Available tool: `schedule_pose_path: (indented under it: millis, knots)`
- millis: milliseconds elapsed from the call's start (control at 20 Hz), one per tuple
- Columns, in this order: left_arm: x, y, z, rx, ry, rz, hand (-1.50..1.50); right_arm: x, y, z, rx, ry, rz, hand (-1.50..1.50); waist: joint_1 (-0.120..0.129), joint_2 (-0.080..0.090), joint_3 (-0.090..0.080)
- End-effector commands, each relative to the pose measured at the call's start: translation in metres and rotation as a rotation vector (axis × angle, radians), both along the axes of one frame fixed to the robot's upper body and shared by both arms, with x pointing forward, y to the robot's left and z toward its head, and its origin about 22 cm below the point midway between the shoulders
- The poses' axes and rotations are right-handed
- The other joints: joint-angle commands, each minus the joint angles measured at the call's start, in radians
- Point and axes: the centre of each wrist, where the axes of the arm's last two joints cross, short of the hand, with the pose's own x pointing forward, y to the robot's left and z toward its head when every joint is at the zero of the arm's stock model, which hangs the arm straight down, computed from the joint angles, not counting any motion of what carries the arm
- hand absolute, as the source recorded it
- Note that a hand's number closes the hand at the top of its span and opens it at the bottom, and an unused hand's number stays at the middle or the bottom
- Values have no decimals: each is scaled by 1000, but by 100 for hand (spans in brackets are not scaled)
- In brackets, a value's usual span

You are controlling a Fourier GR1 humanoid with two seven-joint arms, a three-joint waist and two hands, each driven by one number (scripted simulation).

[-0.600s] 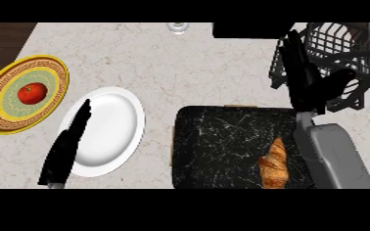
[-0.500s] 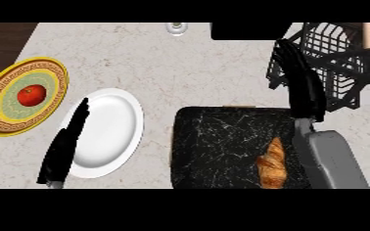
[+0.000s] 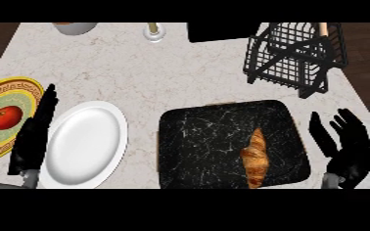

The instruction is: Pick the croissant from the tray and place it in the tiered basket

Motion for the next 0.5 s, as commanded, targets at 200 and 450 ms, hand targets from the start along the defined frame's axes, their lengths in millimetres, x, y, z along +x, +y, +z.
schedule_pose_path:
  millis: [200, 450]
  knots:
    - [18, -3, 22, 6, -35, -42, 0, -107, 45, -8, -62, 152, -226, -150, 51, 5, -4]
    - [19, -6, 20, 18, -31, -85, 0, -161, 39, -5, -76, 438, 19, -150, 93, 24, -9]
